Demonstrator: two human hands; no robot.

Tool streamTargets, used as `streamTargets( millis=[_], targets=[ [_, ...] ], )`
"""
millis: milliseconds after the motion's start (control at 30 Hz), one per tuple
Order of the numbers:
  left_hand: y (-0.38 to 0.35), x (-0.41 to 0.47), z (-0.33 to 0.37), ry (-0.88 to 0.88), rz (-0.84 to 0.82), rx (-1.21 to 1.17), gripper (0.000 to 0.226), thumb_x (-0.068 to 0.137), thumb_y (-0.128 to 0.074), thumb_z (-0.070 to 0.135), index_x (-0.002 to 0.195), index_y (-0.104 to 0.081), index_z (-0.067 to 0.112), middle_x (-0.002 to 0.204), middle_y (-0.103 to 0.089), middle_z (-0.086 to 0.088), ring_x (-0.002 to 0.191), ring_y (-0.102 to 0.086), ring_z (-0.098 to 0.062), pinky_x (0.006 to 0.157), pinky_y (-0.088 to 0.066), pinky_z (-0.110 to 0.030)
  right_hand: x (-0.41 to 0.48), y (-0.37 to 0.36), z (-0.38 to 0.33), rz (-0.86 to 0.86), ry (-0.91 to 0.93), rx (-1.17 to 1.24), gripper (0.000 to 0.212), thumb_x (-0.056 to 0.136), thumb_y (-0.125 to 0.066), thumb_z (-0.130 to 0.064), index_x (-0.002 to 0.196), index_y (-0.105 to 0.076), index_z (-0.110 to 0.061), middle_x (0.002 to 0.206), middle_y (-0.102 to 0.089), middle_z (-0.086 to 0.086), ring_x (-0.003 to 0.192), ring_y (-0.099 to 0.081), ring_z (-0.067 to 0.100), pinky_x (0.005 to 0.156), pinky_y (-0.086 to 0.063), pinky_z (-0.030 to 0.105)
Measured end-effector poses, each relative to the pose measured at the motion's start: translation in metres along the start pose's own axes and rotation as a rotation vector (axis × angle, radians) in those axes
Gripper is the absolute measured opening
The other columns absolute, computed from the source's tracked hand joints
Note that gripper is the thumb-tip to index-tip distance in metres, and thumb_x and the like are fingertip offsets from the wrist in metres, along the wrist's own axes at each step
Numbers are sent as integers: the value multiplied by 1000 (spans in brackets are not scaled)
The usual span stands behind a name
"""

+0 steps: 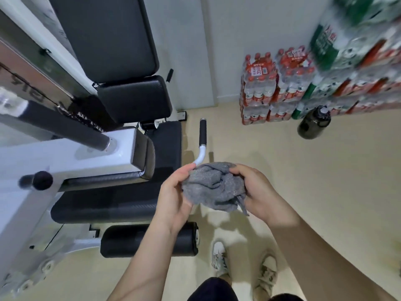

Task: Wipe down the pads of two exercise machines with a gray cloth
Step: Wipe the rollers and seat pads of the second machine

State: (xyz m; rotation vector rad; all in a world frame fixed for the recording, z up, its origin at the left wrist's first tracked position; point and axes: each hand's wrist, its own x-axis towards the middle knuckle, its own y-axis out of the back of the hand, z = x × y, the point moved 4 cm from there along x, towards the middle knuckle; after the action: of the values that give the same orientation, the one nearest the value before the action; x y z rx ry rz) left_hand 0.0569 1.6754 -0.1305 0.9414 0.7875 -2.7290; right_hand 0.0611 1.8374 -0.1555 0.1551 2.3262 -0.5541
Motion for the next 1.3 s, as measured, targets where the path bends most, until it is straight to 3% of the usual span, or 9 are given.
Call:
streamTargets(
  millis=[200,300,400,567,733,900,1033,1133,1300],
  targets=[
    [-53,-21,32,-156,-90,339,60,89,-50,-8,134,-46,31,118,-64,-10,101,-65,-20,71,-55,-32,-56,8,-82,40,162,-142,16,89,-52,-13,86,-68,-10,69,-62,5,53,-53,17,41,-35,21],
    [-81,-32,44,-125,-321,395,81,81,-51,-18,140,-41,37,138,-49,-4,127,-50,-15,77,-51,-22,-78,8,-117,54,167,-202,12,77,-64,-29,77,-67,-18,73,-62,8,66,-52,25,60,-32,35],
    [-114,-48,55,-143,-478,545,50,78,-67,9,126,-60,21,122,-66,-3,110,-63,-13,82,-51,-22,-100,1,-148,3,219,-166,12,85,-61,-25,80,-65,-14,76,-63,8,69,-57,23,67,-39,36],
    [-151,-67,85,-449,-332,734,14,91,-63,17,79,-68,10,75,-63,3,70,-56,-6,62,-44,-13,-125,-4,-184,-64,318,-296,28,90,-60,-34,90,-69,-8,88,-72,13,79,-69,24,76,-52,35],
    [-187,-82,123,-600,-265,760,7,79,-71,21,77,-70,14,99,-67,1,82,-60,-6,73,-46,-23,-145,-5,-211,-137,456,-755,40,82,-67,-49,103,-71,-16,99,-76,6,90,-72,18,88,-54,37],
    [-217,-97,147,-699,-241,788,13,81,-63,9,73,-70,2,85,-67,2,70,-55,-1,66,-43,-24,-150,-5,-232,274,666,-1320,21,66,-62,-44,77,-61,-26,75,-67,-7,77,-65,17,73,-55,39],
    [-221,-94,154,-662,-202,760,15,81,-57,13,68,-63,6,81,-56,5,72,-46,-9,65,-36,-25,-155,-5,-240,399,770,-1351,12,68,-53,-30,79,-53,-25,90,-56,-6,86,-57,21,78,-51,41],
    [-220,-89,162,-670,-149,859,23,81,-59,21,63,-72,13,112,-66,21,100,-57,3,84,-41,-24,-160,-1,-246,319,821,-1260,32,75,-57,-14,100,-41,-26,108,-40,-2,91,-50,19,72,-45,34],
    [-233,-102,179,-1118,-18,1247,22,86,-57,29,69,-69,24,104,-68,20,118,-51,-11,108,-33,-47,-164,6,-260,426,986,-1077,16,77,-56,-9,74,-55,-25,72,-60,-5,67,-52,13,64,-42,30]
  ],
)
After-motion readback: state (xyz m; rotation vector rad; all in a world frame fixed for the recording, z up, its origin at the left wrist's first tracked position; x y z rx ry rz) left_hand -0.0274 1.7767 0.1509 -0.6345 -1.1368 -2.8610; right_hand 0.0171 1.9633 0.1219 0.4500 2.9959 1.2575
